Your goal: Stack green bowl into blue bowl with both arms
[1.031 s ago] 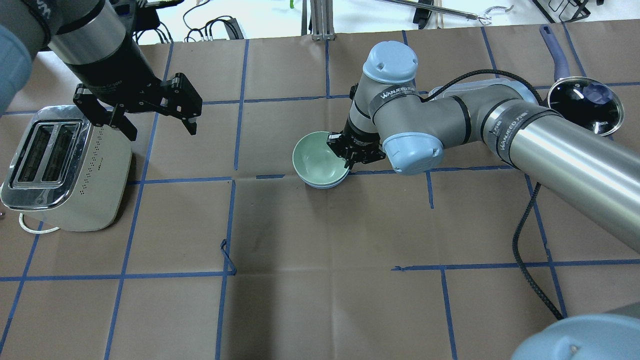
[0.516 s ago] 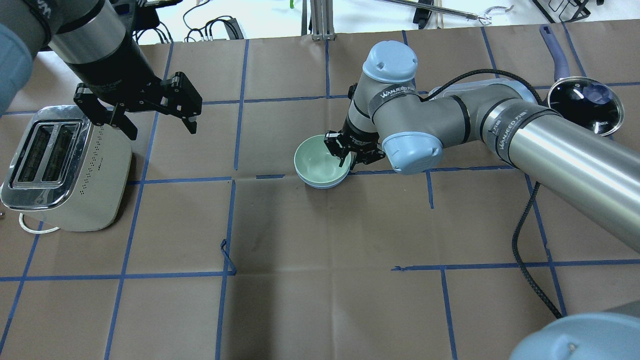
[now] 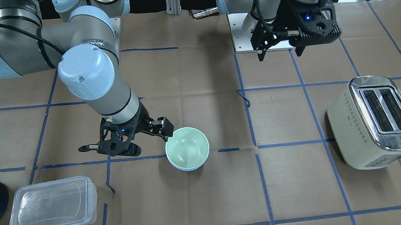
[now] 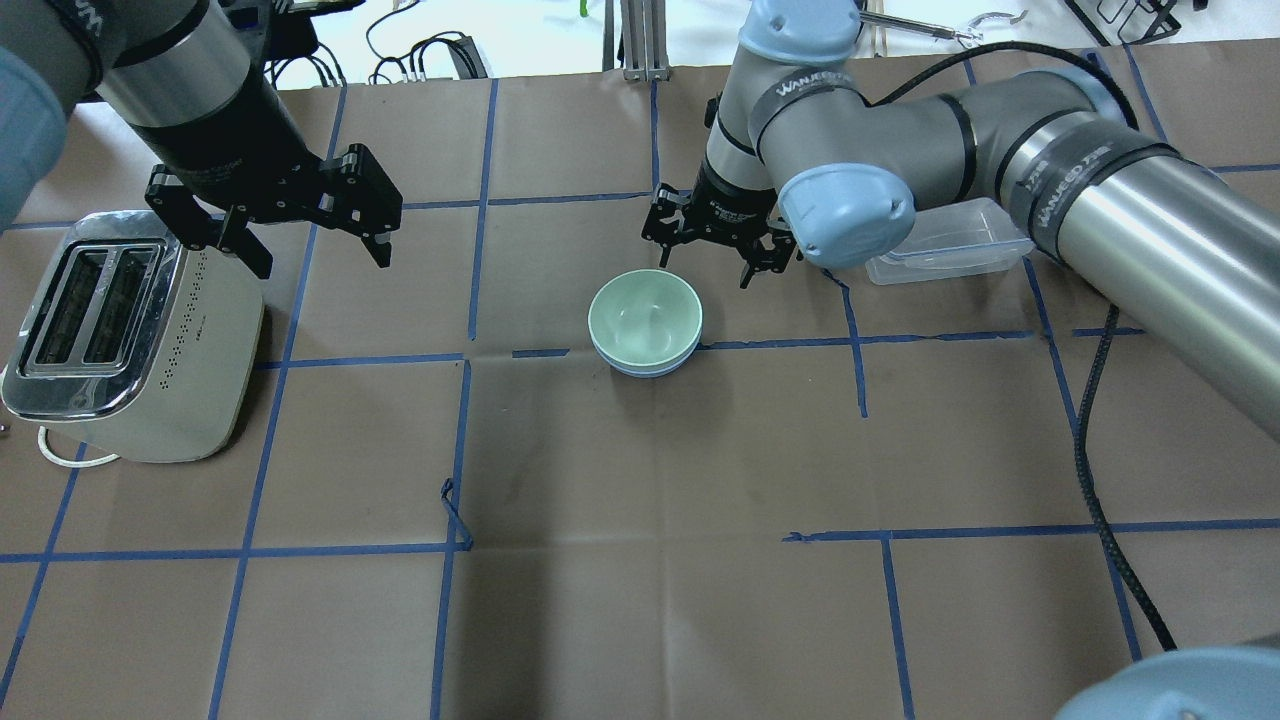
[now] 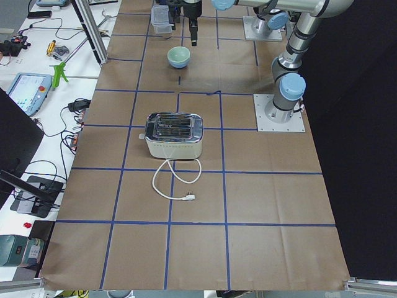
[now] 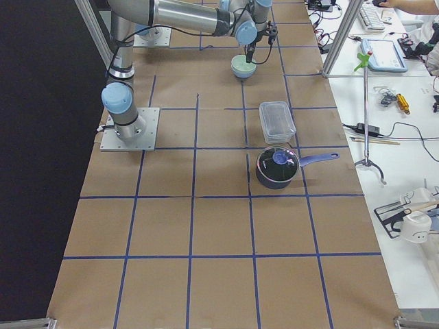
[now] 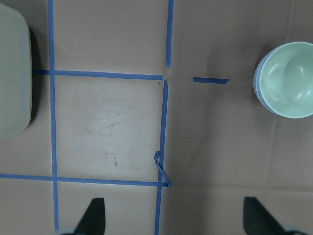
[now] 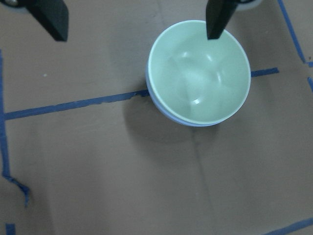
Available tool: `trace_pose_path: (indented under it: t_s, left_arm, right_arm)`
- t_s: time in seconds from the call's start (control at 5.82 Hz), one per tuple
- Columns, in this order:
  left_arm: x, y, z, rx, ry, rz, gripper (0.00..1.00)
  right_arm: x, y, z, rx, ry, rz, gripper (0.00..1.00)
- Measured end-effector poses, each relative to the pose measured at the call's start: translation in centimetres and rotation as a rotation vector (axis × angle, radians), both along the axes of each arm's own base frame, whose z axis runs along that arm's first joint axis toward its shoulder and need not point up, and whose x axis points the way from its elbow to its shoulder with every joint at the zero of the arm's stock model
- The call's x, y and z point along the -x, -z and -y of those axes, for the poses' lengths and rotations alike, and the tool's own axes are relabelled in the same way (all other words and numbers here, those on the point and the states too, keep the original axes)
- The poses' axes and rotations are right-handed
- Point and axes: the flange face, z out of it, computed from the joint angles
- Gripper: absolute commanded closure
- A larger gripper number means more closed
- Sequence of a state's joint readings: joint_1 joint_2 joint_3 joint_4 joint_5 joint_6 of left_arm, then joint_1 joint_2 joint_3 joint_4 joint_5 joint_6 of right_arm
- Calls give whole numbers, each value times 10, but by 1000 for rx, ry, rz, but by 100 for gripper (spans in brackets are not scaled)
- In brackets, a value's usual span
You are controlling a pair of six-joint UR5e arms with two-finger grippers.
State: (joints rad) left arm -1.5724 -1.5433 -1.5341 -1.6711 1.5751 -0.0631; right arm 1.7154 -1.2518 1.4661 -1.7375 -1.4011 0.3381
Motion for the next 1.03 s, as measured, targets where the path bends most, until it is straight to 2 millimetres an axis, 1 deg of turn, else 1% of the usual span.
trace_pose_path:
  t_s: [0.17,0.34,0.52,0.69,0.86,1.03]
  left_arm:
    - [0,0,0,1,0,-2,2]
    - [0,0,0,2,0,-3,2]
    - [0,-1,0,3,0,-3,2]
    - [0,-1,0,3,0,-2,2]
    - [0,-1,0,4,0,-1,2]
    - [0,-1,0,4,0,-1,2]
  right_arm:
    - [45,-36,-11,-28,-35,-38,0]
    - [78,-71,-36,-57,-70,-96,0]
    - [92,-100,-68,-84,-93,-135,0]
    - [95,-115,-97,-105,-100,-145,0]
    - [96,-114,-114,-101,-99,-148,0]
    - [97,-110,-119,-77,-95,-153,0]
